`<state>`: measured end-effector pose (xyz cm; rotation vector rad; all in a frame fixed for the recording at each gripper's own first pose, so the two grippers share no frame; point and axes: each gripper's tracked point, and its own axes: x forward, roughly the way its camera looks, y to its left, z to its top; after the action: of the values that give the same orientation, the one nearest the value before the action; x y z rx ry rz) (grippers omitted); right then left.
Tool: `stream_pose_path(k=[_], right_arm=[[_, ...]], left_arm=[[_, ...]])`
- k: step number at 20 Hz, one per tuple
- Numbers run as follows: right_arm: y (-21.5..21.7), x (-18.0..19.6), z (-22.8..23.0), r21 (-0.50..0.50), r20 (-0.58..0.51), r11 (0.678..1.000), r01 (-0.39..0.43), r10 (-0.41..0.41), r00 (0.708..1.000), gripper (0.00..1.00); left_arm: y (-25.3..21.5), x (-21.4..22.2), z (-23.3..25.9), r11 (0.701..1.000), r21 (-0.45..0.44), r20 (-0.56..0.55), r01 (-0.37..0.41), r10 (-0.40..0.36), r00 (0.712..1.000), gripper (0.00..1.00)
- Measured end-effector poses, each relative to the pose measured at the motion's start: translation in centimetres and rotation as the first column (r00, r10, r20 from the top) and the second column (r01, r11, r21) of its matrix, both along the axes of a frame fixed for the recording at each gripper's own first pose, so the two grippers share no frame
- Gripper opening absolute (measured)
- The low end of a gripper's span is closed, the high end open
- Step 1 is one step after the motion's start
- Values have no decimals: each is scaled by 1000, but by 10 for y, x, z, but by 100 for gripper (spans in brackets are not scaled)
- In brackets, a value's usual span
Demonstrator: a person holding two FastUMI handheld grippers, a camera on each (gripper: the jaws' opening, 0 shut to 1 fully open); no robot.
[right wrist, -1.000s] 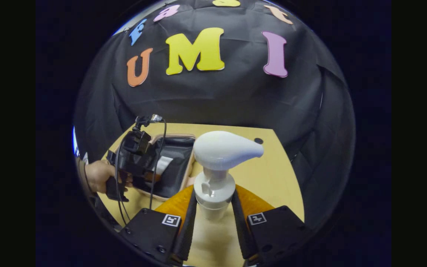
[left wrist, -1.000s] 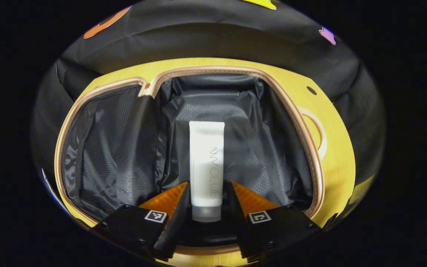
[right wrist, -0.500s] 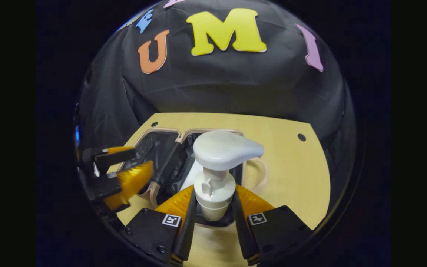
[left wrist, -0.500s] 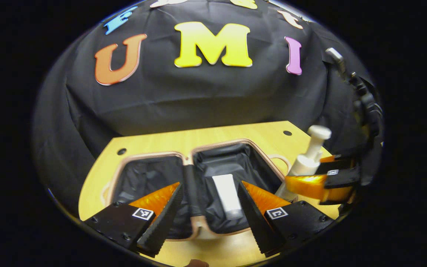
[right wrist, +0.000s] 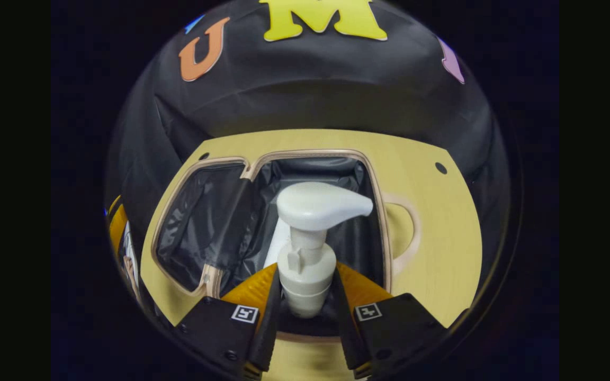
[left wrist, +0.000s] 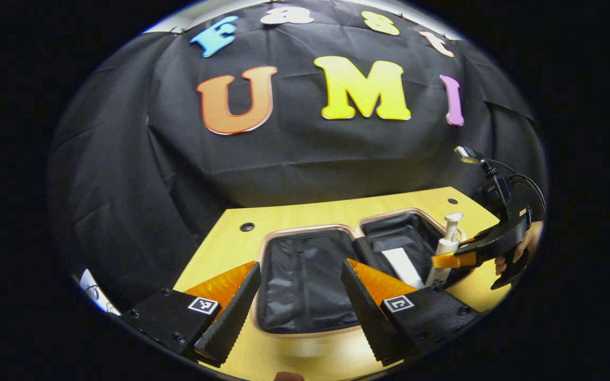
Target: First open the suitcase, pack the skin care products into it, and then close the suitcase.
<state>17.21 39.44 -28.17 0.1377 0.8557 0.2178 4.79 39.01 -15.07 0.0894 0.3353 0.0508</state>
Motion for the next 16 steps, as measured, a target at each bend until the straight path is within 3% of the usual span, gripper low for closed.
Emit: stream_pose_path(k=[7, 11, 16], right_arm=[[7, 41, -32, -22, -93, 992, 123, -124, 988, 49], [11, 50, -47, -53, -130, 988, 144, -150, 980, 49], [13, 52, -54, -23, -163, 983, 180, -181, 970, 48]], left_arm=[[92, 13, -4, 992, -24, 57, -122, 123, 991, 98], [132, 15, -29, 976, -105, 16, -191, 194, 981, 97], [162, 15, -56, 942, -224, -8, -250, 255, 967, 97]])
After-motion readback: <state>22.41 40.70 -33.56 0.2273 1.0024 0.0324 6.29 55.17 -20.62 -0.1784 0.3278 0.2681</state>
